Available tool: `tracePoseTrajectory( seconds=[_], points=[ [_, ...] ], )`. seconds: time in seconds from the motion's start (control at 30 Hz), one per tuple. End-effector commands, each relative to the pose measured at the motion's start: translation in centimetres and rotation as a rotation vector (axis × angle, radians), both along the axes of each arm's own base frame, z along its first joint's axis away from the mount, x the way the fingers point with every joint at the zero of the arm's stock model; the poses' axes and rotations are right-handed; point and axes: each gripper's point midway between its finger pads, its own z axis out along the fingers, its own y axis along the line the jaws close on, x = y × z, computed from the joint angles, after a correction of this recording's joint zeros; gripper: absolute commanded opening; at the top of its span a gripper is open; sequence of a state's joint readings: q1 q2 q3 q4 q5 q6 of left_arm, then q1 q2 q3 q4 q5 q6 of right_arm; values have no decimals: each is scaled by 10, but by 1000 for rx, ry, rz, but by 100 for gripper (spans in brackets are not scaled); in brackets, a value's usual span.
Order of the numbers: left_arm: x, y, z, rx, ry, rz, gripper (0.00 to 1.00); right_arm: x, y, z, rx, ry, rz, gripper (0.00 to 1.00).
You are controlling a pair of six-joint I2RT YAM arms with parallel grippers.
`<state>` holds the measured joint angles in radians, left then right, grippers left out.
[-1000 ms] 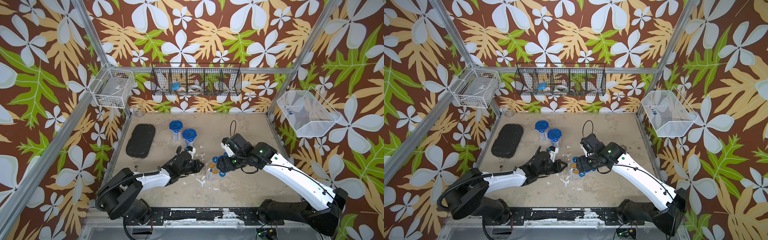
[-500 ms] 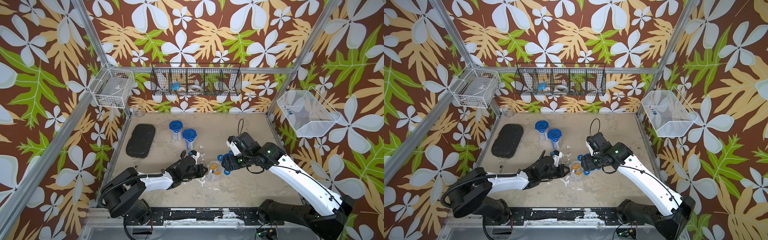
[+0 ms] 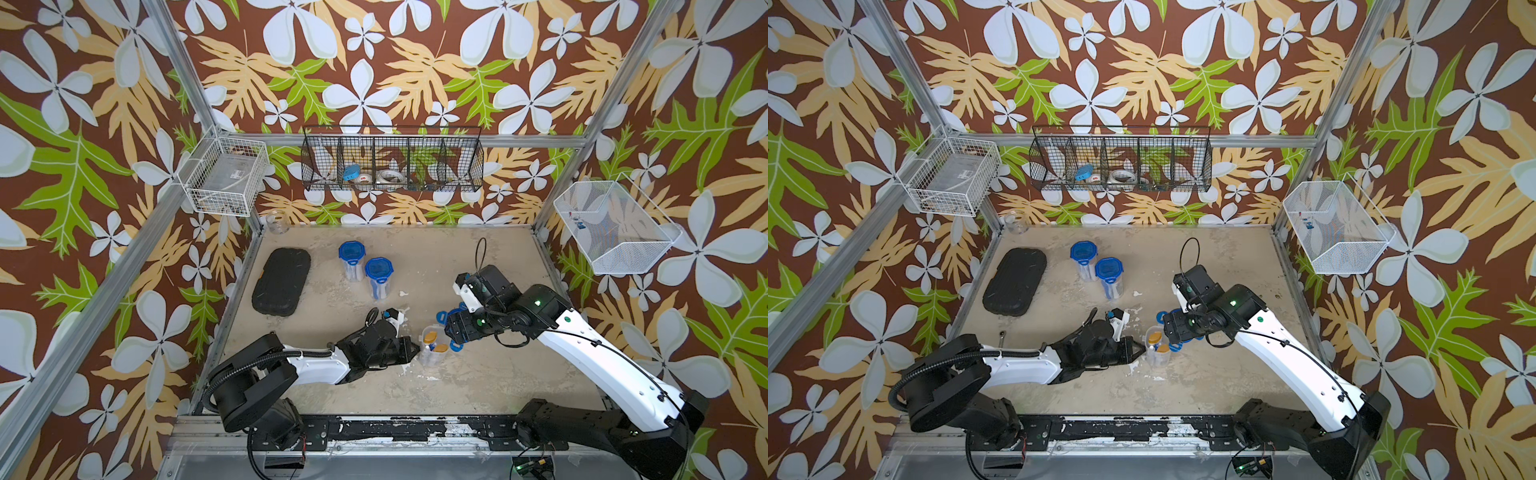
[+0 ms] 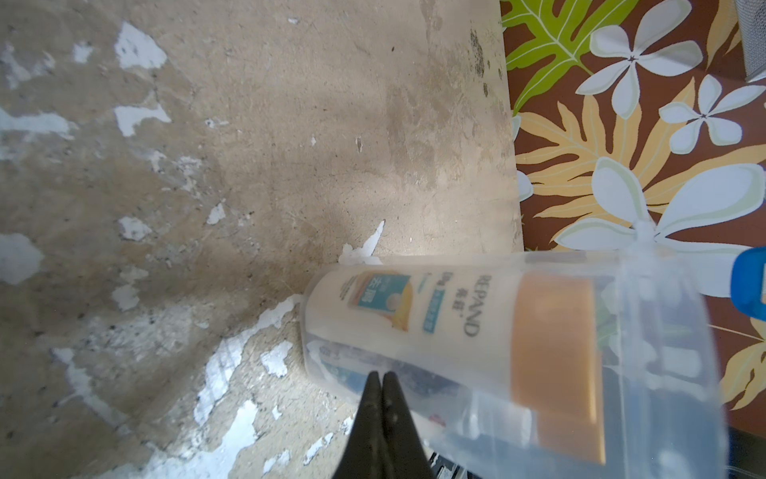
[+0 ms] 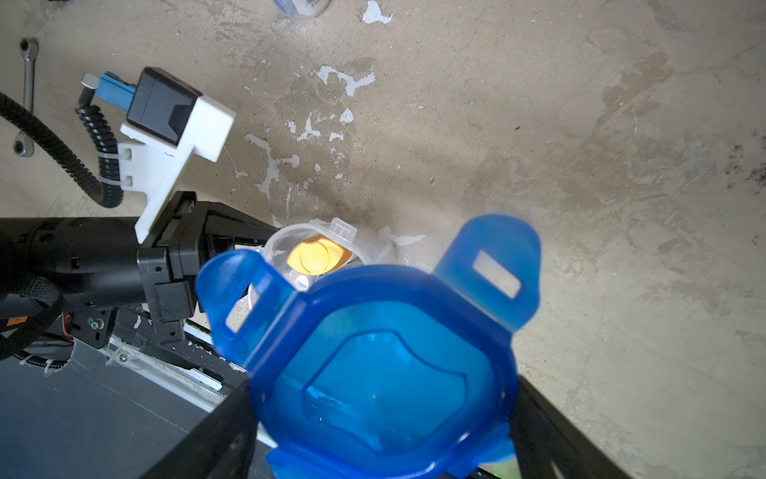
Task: Pack away toiletry kits
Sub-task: Adjust the container at the center of the board, then close the lid on the container.
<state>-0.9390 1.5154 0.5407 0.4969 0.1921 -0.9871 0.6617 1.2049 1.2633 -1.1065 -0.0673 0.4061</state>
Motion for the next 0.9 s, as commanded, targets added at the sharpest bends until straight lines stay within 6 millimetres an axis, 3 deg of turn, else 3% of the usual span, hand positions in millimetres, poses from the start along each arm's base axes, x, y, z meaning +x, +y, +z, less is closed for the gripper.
tracePoseTrajectory(
  seconds=[0.0, 0.23, 0.53, 0.87],
  points=[
    [0, -2, 12, -32, -26, -1, 0, 0, -5, 0, -37, 0, 11, 74],
    [-6, 29, 27, 48, -86, 25, 0, -3, 18, -1, -91, 24, 125, 72],
    [-9, 78, 41, 139, -109, 119, 4, -2, 35, -22, -129, 66, 154, 72],
    [-3, 94, 47, 192, -145, 128, 5, -2, 50, -35, -140, 78, 168, 72]
  ],
)
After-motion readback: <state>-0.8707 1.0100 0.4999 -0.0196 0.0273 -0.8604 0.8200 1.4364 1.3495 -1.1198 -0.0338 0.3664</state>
